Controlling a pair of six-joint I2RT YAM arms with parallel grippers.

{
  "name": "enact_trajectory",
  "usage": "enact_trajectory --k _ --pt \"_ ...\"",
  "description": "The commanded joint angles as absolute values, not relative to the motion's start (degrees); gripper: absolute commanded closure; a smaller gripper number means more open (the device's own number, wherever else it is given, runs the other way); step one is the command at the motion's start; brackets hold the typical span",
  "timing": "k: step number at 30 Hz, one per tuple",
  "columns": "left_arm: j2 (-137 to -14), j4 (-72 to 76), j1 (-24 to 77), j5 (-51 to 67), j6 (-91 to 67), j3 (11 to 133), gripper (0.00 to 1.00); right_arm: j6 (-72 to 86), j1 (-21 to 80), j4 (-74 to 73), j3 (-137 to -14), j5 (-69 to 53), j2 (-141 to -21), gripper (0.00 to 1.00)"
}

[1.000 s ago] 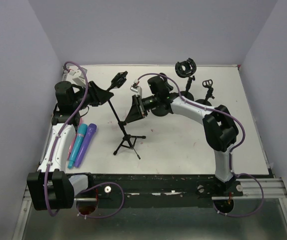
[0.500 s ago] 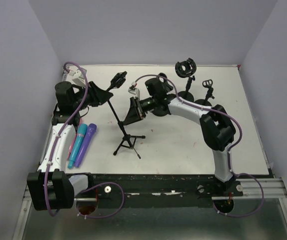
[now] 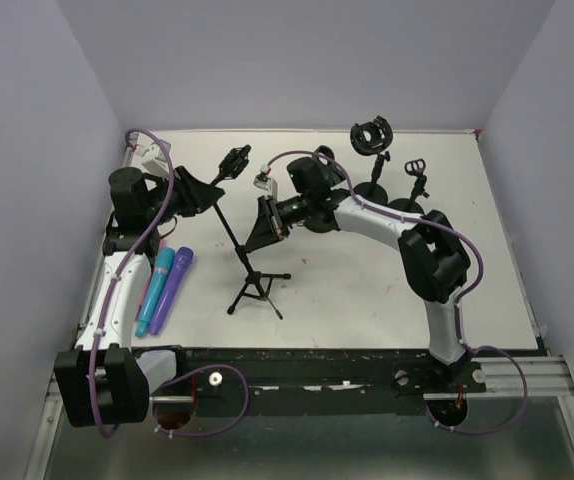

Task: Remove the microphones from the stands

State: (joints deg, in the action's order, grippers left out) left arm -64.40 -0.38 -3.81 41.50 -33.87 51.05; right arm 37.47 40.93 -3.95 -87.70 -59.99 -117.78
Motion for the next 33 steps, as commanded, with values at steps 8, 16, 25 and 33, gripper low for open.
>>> enact_trajectory --k 8,16,25,33 --pt "-63.19 -4.74 -5.97 39.46 -39.63 51.68 1.00 20.76 42.63 -6.61 -88.34 -53.10 -115.15 0.95" --pt "-63.28 -6.85 -6.33 42.45 -42.45 51.68 1.00 -10.69 44.38 9.40 -81.30 -47.29 -106.79 0.99" --pt "-62.58 -5.89 -5.98 45.00 -44.38 50.71 1.00 -80.45 47.55 7.92 -76.38 -53.17 -103.71 0.99" --pt "-62.40 -5.80 -4.75 45.35 -43.95 50.27 1.00 -109.51 47.99 2.13 -70.67 -53.80 -101.35 0.53"
